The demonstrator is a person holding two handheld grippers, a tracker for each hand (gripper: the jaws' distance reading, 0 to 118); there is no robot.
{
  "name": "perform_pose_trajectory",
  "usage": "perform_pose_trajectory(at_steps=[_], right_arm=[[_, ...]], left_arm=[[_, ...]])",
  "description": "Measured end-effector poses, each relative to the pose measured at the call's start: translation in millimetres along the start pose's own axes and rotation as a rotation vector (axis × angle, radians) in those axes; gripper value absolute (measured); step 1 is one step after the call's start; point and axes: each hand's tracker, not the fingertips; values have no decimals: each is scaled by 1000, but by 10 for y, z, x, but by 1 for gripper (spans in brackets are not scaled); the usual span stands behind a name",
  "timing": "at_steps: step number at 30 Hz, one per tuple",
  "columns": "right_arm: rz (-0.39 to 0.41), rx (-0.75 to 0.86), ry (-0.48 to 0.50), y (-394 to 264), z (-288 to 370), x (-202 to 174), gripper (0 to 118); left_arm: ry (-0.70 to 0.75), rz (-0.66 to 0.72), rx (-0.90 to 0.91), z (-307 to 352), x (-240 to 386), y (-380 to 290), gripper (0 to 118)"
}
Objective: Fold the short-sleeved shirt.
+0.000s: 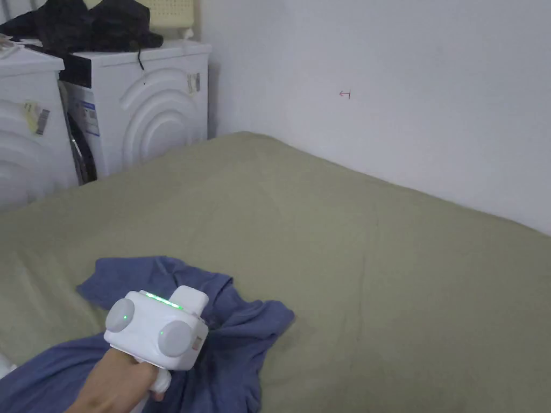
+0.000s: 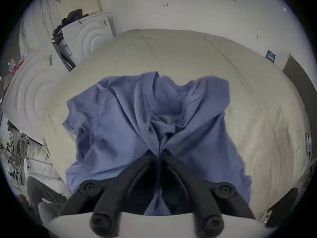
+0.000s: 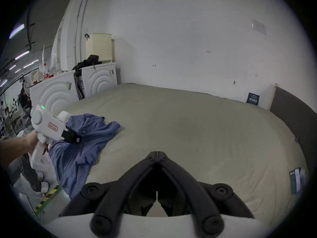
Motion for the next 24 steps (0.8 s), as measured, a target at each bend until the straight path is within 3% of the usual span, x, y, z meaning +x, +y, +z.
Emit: perform_pose_trajectory(at_steps=[4, 10, 16, 24], right_arm=[[-46, 45, -64, 28, 399, 363, 0], [-104, 96, -139, 29, 948, 793, 0], [-129, 129, -227, -21, 1312, 1170, 0], [-138, 107, -334, -115, 1444, 1590, 0]], left_arm=[[-62, 57, 110, 575, 128, 190, 6], [-140, -84, 211, 1281, 918, 544, 6], [-281, -222, 311, 1706, 2006, 879, 6], [-558, -384, 312, 1891, 3696, 963, 6]])
